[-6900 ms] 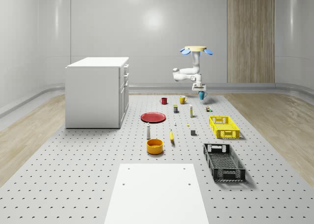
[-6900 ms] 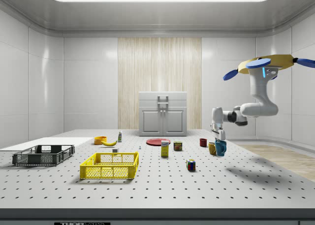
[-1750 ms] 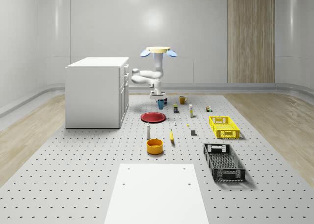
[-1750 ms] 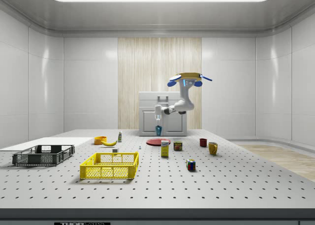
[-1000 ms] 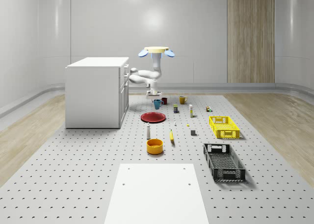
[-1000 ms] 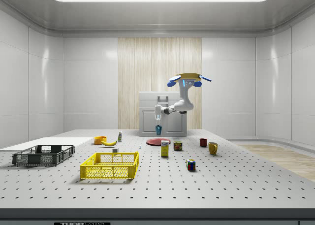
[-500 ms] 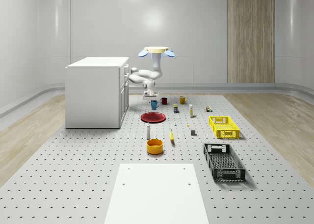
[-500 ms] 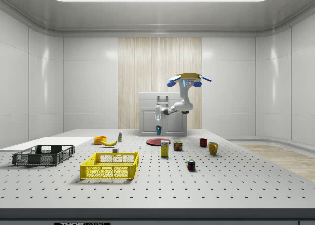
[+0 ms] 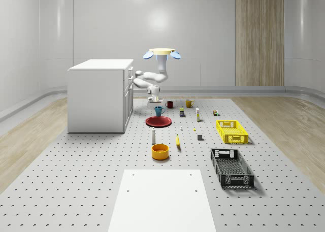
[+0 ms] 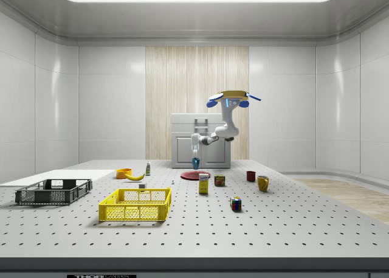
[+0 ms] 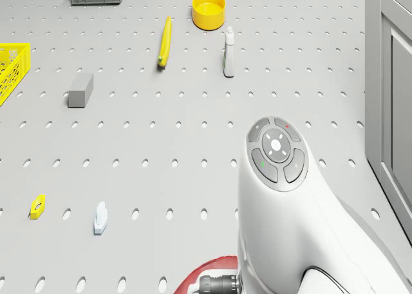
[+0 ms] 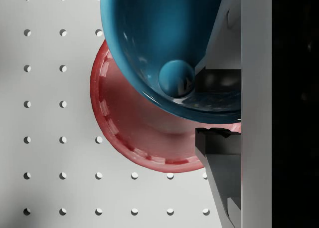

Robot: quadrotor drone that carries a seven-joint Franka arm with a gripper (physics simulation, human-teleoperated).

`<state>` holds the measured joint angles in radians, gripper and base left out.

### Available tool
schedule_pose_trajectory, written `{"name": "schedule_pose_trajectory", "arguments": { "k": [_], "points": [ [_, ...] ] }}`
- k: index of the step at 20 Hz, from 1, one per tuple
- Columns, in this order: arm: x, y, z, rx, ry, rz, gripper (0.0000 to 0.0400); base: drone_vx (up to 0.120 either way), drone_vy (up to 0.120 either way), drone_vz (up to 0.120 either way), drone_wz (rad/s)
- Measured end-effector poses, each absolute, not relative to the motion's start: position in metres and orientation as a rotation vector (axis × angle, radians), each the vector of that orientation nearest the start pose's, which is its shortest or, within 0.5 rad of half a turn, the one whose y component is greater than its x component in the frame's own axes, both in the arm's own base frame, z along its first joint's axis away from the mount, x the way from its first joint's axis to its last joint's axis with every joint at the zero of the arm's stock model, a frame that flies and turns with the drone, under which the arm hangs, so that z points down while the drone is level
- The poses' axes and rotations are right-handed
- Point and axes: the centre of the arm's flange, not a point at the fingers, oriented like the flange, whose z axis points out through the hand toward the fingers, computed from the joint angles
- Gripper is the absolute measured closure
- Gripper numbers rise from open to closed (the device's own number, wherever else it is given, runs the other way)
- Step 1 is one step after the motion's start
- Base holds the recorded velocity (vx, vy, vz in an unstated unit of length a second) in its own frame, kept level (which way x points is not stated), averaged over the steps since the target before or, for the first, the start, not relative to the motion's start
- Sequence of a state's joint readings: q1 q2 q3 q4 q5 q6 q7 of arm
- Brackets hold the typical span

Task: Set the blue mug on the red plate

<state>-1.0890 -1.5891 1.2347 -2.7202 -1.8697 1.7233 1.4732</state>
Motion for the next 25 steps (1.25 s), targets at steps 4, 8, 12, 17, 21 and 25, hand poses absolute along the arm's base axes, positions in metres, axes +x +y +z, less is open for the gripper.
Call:
{"name": "schedule_pose_trajectory", "arguments": {
  "k": [4,8,12,17,21,25],
  "points": [
    [0.331,0.083,0.557,0.002,-0.002,0.786,0.0300,0.000,0.000,0.000,0.000],
    [0.331,0.084,0.571,0.001,-0.002,0.786,0.0300,0.000,0.000,0.000,0.000],
    [0.331,0.084,0.583,0.001,-0.002,0.786,0.0300,0.000,0.000,0.000,0.000],
    [0.331,0.084,0.591,0.001,-0.002,0.786,0.0111,0.000,0.000,0.000,0.000],
    [0.331,0.084,0.583,0.001,-0.002,0.786,0.0041,0.000,0.000,0.000,0.000],
    [0.331,0.084,0.575,0.001,-0.002,0.786,0.0015,0.000,0.000,0.000,0.000]
  ]
}}
